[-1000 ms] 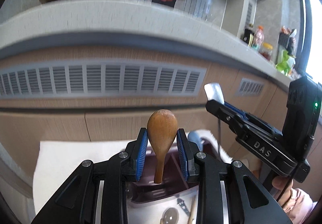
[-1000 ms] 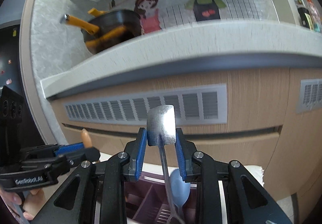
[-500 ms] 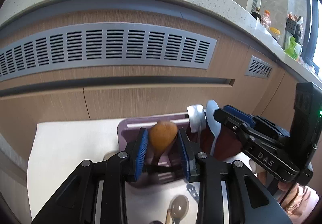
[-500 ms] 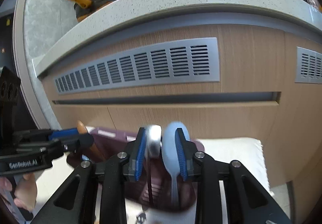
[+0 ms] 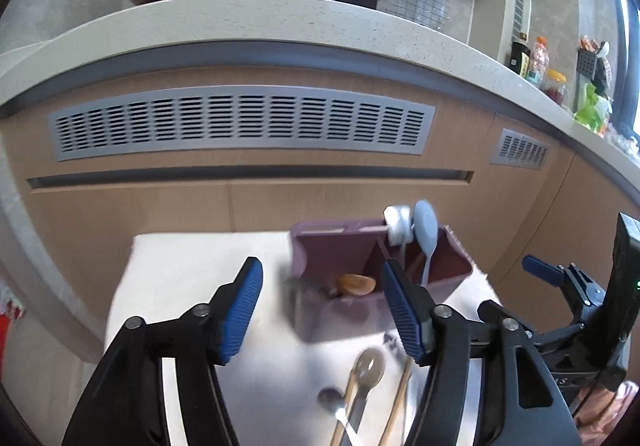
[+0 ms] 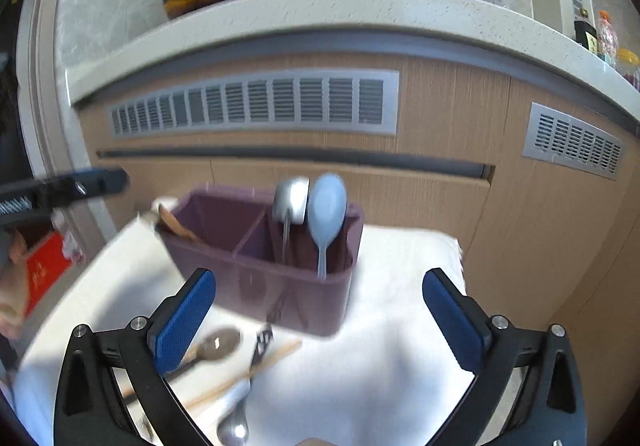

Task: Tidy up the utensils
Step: 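Grasp the white ceramic spoon with the left tool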

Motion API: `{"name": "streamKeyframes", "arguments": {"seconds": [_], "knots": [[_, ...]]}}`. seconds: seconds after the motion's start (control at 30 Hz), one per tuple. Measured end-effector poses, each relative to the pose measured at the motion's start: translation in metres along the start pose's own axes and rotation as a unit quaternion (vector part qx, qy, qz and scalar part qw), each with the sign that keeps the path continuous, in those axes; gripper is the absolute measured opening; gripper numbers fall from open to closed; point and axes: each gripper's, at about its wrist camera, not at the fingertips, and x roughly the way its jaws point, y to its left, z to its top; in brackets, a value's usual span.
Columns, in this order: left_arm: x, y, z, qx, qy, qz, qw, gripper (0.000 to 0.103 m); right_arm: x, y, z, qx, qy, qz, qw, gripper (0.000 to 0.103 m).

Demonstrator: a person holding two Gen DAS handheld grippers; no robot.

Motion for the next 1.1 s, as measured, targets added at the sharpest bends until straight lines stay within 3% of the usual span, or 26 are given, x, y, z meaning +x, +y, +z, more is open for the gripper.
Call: {"name": "streamKeyframes", "arguments": {"seconds": [0.17,0.33,0.47,0.53,0.63,0.7,0.8,0.9,0.97,1.1], "knots": [[-0.017,0.011,-0.037,0.003,0.034,0.020,0.9992,0.063,0.006,0.023,-0.025,-0.043,0.051,-0.046,0.997,0.103],[-0.017,0.025,-0.081,-0.009,0.090,0.029,0.9955,0.063,0.007,0.039,-0.053,-0.041,0.082,-0.037,0.995,0.103],[-0.015,0.028,-0.113,-0.014,0.131,0.024,0.9911,0.063,0.012,0.062,-0.069,-0.077,0.102,-0.057,0.990,0.103],[-0.014,0.028,-0.127,-0.012,0.145,0.027,0.9890,0.063,0.020,0.073,-0.072,-0.094,0.120,-0.038,0.988,0.103],[-0.018,0.029,-0.140,-0.015,0.153,0.034,0.9875,0.063,0.033,0.079,-0.070,-0.064,0.159,0.019,0.985,0.101],[-0.025,0.027,-0.146,-0.020,0.155,0.021,0.9875,0.063,0.033,0.085,-0.069,-0.052,0.162,0.052,0.984,0.096],[-0.030,0.011,-0.156,-0.006,0.168,-0.033,0.9852,0.063,0.028,0.092,-0.072,-0.101,0.145,0.004,0.984,0.077],[-0.034,-0.015,-0.164,0.022,0.169,-0.080,0.9822,0.061,0.023,0.080,-0.075,-0.095,0.145,-0.016,0.985,0.076],[-0.032,-0.030,-0.167,0.035,0.167,-0.095,0.9807,0.044,0.019,0.065,-0.077,-0.073,0.151,-0.017,0.986,0.076],[-0.022,-0.047,-0.170,0.045,0.162,-0.075,0.9830,0.041,0.003,0.038,-0.084,-0.036,0.151,-0.028,0.988,0.077]]}}
